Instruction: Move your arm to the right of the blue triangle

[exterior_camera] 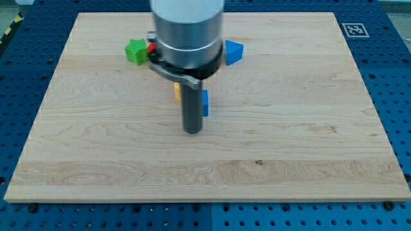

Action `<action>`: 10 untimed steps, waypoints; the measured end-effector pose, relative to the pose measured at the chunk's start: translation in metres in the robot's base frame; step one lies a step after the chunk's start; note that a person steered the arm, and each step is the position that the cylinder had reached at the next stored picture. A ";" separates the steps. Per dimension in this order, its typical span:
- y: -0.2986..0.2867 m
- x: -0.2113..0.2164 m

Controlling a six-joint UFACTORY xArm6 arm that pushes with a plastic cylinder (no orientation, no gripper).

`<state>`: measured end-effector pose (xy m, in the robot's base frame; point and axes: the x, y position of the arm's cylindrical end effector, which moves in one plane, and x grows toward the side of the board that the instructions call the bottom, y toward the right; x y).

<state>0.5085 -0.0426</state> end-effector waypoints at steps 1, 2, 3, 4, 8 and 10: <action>-0.066 0.000; -0.157 -0.009; -0.241 -0.043; -0.262 -0.060; -0.158 -0.260; 0.043 -0.278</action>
<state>0.2300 0.0003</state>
